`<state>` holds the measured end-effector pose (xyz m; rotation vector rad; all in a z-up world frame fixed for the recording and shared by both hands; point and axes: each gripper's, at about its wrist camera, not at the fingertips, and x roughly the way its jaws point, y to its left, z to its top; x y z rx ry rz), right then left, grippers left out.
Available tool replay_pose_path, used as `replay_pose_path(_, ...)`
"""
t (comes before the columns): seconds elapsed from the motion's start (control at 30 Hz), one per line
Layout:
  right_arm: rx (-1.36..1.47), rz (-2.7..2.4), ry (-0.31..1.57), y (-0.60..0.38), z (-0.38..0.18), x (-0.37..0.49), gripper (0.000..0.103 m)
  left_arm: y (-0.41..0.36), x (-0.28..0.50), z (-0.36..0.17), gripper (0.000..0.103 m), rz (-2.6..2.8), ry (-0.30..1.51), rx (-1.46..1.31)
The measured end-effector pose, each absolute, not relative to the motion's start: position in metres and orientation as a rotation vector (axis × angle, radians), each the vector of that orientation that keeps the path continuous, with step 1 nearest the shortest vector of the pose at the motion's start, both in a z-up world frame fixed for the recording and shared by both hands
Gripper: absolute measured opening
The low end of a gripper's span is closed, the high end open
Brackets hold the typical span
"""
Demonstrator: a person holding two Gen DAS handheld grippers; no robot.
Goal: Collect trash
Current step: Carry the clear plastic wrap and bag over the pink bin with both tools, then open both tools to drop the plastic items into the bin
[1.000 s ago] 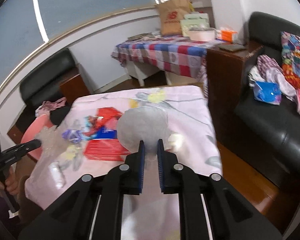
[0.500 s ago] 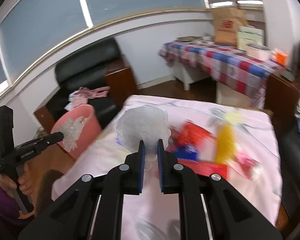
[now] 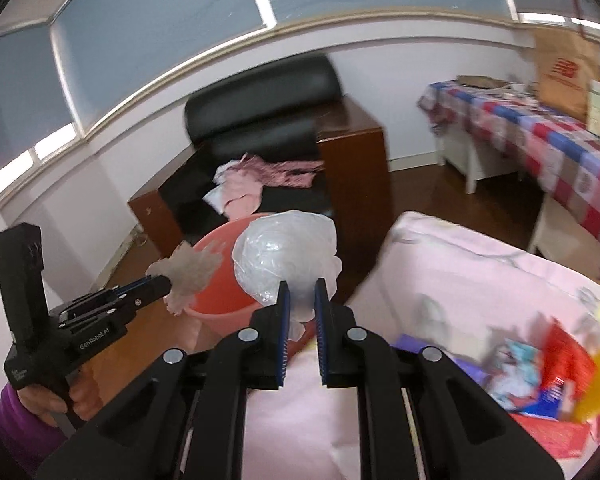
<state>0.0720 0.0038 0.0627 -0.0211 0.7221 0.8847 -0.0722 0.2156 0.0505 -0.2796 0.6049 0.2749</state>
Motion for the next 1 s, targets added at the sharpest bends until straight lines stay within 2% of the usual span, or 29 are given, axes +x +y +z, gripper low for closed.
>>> replay_pose_path(0.43, -0.186, 0.934, 0.839, 0.137, 0.024, 0.082, 0.012, 0.284, -0.049, 0.017, 0.016, 0.388, 0.701, -0.298)
replay_pose_path(1.0, -0.267, 0.86, 0.924, 0.193, -0.014, 0.11, 0.014, 0.313, -0.007, -0.002, 0.018, 0.44, 0.744, -0.321)
